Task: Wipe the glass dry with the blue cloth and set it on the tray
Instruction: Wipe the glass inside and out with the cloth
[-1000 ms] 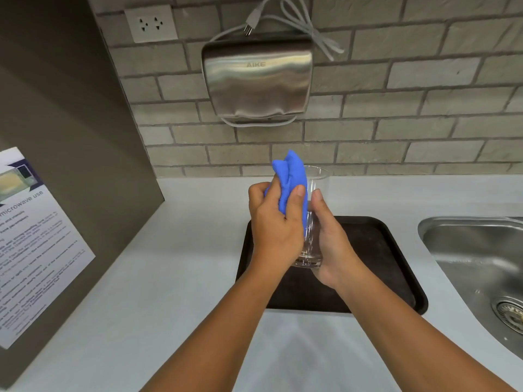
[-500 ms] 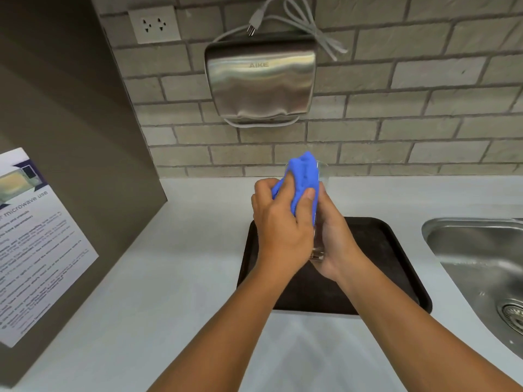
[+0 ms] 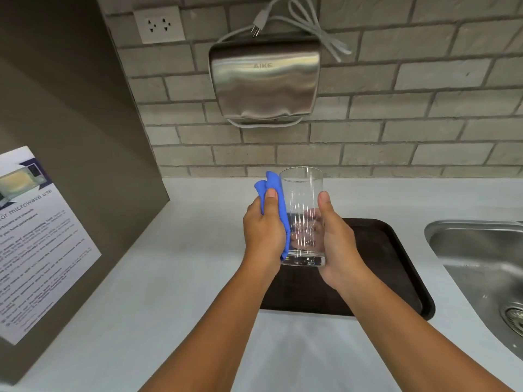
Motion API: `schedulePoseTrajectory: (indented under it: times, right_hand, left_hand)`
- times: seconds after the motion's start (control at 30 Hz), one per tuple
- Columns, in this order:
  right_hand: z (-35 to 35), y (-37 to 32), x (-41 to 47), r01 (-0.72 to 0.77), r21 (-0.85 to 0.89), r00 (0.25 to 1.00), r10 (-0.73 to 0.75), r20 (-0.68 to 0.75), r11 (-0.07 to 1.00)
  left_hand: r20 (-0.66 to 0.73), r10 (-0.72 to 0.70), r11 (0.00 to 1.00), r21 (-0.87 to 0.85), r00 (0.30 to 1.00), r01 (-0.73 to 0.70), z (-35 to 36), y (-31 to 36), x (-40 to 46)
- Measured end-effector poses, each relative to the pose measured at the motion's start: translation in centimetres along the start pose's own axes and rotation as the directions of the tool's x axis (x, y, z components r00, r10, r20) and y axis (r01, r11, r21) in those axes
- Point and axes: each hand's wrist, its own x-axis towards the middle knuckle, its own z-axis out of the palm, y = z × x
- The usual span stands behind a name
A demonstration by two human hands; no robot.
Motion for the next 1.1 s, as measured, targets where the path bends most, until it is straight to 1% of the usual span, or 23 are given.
schedulePoseTrajectory:
  times: [0.13, 0.27, 0.33, 0.4, 0.43, 0.47, 0.53, 0.57, 0.6, 0.63, 0.67, 0.7, 0.73, 0.77, 0.8, 0.83, 0.87, 0.9, 0.93, 0.97, 1.0, 1.03, 1.1]
  right_hand:
    - [0.4, -0.3, -0.6, -0.020, -0.119, 0.997, 0.028, 0.067, 0.993]
    - [0.9, -0.6, -1.3, 0.034, -0.175, 0.993, -0.013, 0.118, 0.984]
    - [1.1, -0.7, -1.6, 0.043, -0.178, 0.990, -0.018, 0.139, 0.983]
    - [1.1, -0.7, -1.8, 0.040, -0.130, 0.986, -0.018, 0.168, 0.991]
    - [1.1, -0.8, -1.8, 0.033, -0.094, 0.983, -0.015, 0.185, 0.995]
    - [1.1, -0.7, -1.7, 0.019, -0.056, 0.979, -0.007, 0.202, 0.998]
    - [1.0, -0.6, -1.6, -0.024, 0.015, 0.975, 0.020, 0.223, 1.000]
    - [0.9, -0.4, -1.5, -0.056, 0.056, 0.972, 0.042, 0.231, 0.997]
    - [0.8, -0.4, -1.5, -0.086, 0.094, 0.968, 0.060, 0.242, 0.992]
    - [0.7, -0.4, -1.5, -0.111, 0.125, 0.964, 0.076, 0.255, 0.986]
    - [0.6, -0.3, -1.5, -0.132, 0.146, 0.960, 0.090, 0.265, 0.981]
    - [0.5, -0.2, -1.5, -0.141, 0.161, 0.958, 0.094, 0.271, 0.977]
    - [0.4, -0.1, -1.4, -0.146, 0.170, 0.956, 0.095, 0.278, 0.974]
    - [0.4, 0.0, -1.4, -0.147, 0.178, 0.955, 0.093, 0.282, 0.973]
    - [0.4, 0.1, -1.3, -0.148, 0.186, 0.956, 0.092, 0.279, 0.971]
    - [0.4, 0.1, -1.2, -0.147, 0.188, 0.957, 0.092, 0.275, 0.971]
    - [0.5, 0.0, -1.1, -0.145, 0.184, 0.959, 0.093, 0.268, 0.972]
    - [0.6, -0.2, -1.0, -0.139, 0.179, 0.960, 0.089, 0.265, 0.974]
    - [0.8, -0.4, -0.9, -0.132, 0.178, 0.960, 0.082, 0.267, 0.975]
    - [0.9, -0.5, -0.7, -0.128, 0.176, 0.958, 0.076, 0.275, 0.976]
    - [1.0, -0.7, -0.6, -0.130, 0.171, 0.955, 0.077, 0.285, 0.977]
    - [1.0, -0.8, -0.4, -0.136, 0.167, 0.952, 0.082, 0.295, 0.977]
    - [0.8, -0.8, -0.3, -0.164, 0.176, 0.942, 0.101, 0.320, 0.971]
  left_hand:
    - [-0.064, 0.096, 0.990, 0.109, 0.993, -0.088, 0.0, -0.4, -0.1]
    - [-0.040, 0.257, 0.949, 0.199, 0.966, -0.244, 0.4, 0.3, -1.2]
    - [-0.009, 0.402, 0.882, 0.271, 0.916, -0.385, 0.6, 0.1, -1.5]
    - [0.044, 0.550, 0.763, 0.381, 0.834, -0.522, 0.7, 0.1, -1.7]
    - [0.070, 0.586, 0.722, 0.406, 0.807, -0.560, 0.7, 0.2, -1.6]
    - [0.087, 0.589, 0.715, 0.407, 0.804, -0.568, 0.7, 0.6, -1.6]
    - [0.085, 0.519, 0.779, 0.362, 0.851, -0.512, 0.6, 1.5, -1.2]
    - [0.072, 0.433, 0.837, 0.337, 0.899, -0.430, 0.6, 1.9, -0.7]
    - [0.056, 0.313, 0.900, 0.301, 0.948, -0.315, 0.4, 2.2, 0.0]
    - [0.045, 0.144, 0.960, 0.235, 0.989, -0.151, 0.3, 2.4, 0.6]
    - [0.060, -0.047, 0.987, 0.154, 0.997, 0.037, 0.0, 2.6, 1.1]
    - [0.107, -0.213, 0.975, 0.082, 0.971, 0.205, -0.3, 3.0, 1.3]
    - [0.151, -0.307, 0.952, 0.048, 0.940, 0.304, -0.6, 3.2, 1.2]
    - [0.169, -0.346, 0.938, 0.043, 0.923, 0.343, -0.6, 3.2, 1.3]
    - [0.154, -0.325, 0.946, 0.065, 0.933, 0.318, -0.5, 3.2, 1.4]
    - [0.119, -0.237, 0.968, 0.110, 0.964, 0.225, -0.2, 3.1, 1.3]
    - [0.088, -0.078, 0.981, 0.184, 0.993, 0.061, 0.1, 2.8, 1.1]
    - [0.095, 0.135, 0.946, 0.284, 0.986, -0.157, 0.3, 2.5, 0.7]
    - [0.144, 0.340, 0.858, 0.357, 0.929, -0.370, 0.4, 2.2, 0.3]
    - [0.195, 0.467, 0.776, 0.378, 0.863, -0.505, 0.5, 1.8, 0.0]
    - [0.211, 0.510, 0.745, 0.376, 0.834, -0.551, 0.6, 1.7, -0.2]
    - [0.199, 0.487, 0.777, 0.345, 0.850, -0.526, 0.5, 1.6, 0.1]
    - [0.154, 0.297, 0.911, 0.251, 0.942, -0.328, 0.4, 1.8, 0.8]
